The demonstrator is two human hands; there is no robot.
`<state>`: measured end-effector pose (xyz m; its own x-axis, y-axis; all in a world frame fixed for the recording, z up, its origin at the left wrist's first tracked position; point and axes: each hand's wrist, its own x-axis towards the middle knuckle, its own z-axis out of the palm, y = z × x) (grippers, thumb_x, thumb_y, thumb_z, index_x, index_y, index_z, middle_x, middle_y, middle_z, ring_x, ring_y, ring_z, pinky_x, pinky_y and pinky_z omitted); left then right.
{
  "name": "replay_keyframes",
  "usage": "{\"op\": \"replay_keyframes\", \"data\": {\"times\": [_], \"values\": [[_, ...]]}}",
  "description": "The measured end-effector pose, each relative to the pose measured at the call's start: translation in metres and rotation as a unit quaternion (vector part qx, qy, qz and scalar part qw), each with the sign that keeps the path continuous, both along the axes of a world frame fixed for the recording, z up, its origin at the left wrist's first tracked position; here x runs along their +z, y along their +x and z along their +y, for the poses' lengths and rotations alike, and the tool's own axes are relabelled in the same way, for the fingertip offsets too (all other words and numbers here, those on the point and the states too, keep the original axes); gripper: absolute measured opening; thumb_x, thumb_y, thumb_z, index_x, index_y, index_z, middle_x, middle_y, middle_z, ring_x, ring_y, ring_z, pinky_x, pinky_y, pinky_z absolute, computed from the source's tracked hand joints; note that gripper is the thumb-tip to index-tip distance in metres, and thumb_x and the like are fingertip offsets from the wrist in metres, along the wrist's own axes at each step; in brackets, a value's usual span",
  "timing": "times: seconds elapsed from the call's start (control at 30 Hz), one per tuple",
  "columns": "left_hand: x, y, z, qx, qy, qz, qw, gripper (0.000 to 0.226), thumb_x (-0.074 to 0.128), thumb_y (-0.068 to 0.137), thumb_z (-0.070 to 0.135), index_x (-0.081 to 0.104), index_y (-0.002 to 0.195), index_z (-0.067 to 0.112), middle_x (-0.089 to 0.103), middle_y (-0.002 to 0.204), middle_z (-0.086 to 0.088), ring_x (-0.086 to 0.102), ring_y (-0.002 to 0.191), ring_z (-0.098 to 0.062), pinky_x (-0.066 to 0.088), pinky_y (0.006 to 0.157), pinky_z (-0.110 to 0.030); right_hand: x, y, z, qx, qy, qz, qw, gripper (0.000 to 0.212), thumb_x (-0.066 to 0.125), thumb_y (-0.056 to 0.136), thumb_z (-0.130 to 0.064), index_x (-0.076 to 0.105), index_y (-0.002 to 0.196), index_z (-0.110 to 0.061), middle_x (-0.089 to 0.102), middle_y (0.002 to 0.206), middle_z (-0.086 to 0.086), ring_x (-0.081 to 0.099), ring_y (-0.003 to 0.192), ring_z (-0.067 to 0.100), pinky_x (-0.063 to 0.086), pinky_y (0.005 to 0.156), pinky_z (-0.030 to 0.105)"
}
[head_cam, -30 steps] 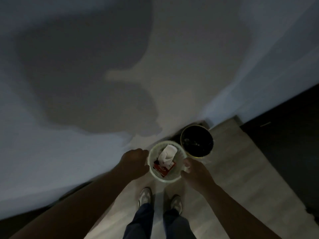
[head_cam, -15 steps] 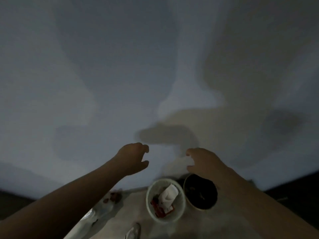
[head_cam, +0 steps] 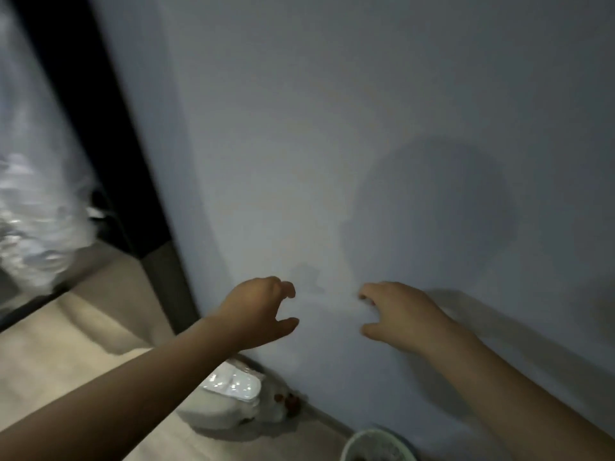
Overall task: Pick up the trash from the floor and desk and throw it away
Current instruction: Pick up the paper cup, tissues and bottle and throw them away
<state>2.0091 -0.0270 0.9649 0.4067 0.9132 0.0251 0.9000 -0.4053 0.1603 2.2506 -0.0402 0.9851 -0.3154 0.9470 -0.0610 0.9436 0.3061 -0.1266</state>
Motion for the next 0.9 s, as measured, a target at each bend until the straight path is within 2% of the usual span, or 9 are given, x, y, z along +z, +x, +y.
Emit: {"op": "replay_keyframes", "data": {"times": [0.23, 0.33, 0.43, 0.53, 0.7, 0.9], "values": [[0.032, -0.18, -0.08, 0.168, 0.028, -0.008, 0.985, 0.052, 0.06, 0.083, 0.052, 0.052, 0.127, 0.026, 0.057, 0.122, 0.003, 0.058, 0.107, -0.017, 0.046, 0.088, -0.029, 0.029, -0.199, -0.004, 0.184, 0.047, 0.045, 0.981, 0.053, 0.061, 0.082, -0.042, 0.047, 0.131, -0.027, 0.056, 0.124, -0.005, 0.054, 0.111, 0.014, 0.04, 0.086, 0.026], [0.043, -0.264, -0.13, 0.237, 0.059, -0.005, 0.97, 0.055, 0.058, 0.084, 0.053, 0.048, 0.131, 0.028, 0.055, 0.128, 0.006, 0.055, 0.113, -0.015, 0.044, 0.092, -0.027, 0.039, -0.296, -0.025, 0.251, 0.044, 0.064, 0.965, 0.051, 0.064, 0.081, -0.04, 0.05, 0.128, -0.025, 0.058, 0.12, -0.004, 0.056, 0.107, 0.015, 0.045, 0.086, 0.027], [0.048, -0.345, -0.188, 0.3, 0.07, 0.004, 0.951, 0.057, 0.057, 0.084, 0.054, 0.046, 0.134, 0.029, 0.053, 0.132, 0.008, 0.052, 0.118, -0.013, 0.042, 0.096, -0.027, 0.045, -0.394, -0.051, 0.316, 0.052, 0.055, 0.946, 0.045, 0.064, 0.08, -0.042, 0.053, 0.118, -0.021, 0.058, 0.114, 0.0, 0.057, 0.105, 0.02, 0.047, 0.085, 0.034], [0.05, -0.417, -0.247, 0.365, 0.07, -0.002, 0.928, 0.056, 0.056, 0.085, 0.054, 0.045, 0.134, 0.03, 0.052, 0.131, 0.009, 0.052, 0.116, -0.012, 0.042, 0.094, -0.025, 0.05, -0.487, -0.082, 0.376, 0.053, 0.052, 0.924, 0.046, 0.064, 0.078, -0.044, 0.053, 0.119, -0.024, 0.058, 0.117, 0.0, 0.056, 0.11, 0.021, 0.046, 0.086, 0.031], [0.05, -0.509, -0.32, 0.448, 0.064, -0.003, 0.892, 0.056, 0.054, 0.085, 0.056, 0.043, 0.134, 0.032, 0.051, 0.131, 0.012, 0.051, 0.117, -0.01, 0.042, 0.094, -0.024, 0.05, -0.61, -0.124, 0.443, 0.044, 0.056, 0.894, 0.051, 0.064, 0.078, -0.045, 0.05, 0.125, -0.031, 0.057, 0.124, -0.006, 0.054, 0.114, 0.016, 0.042, 0.087, 0.027], [0.036, -0.591, -0.349, 0.508, 0.052, -0.031, 0.859, 0.055, 0.056, 0.086, 0.054, 0.044, 0.134, 0.03, 0.05, 0.132, 0.011, 0.05, 0.119, -0.009, 0.041, 0.098, -0.024, 0.039, -0.718, -0.136, 0.498, 0.032, 0.062, 0.864, 0.053, 0.064, 0.078, -0.045, 0.05, 0.127, -0.032, 0.056, 0.126, -0.012, 0.052, 0.116, 0.012, 0.044, 0.087, 0.029]]}}
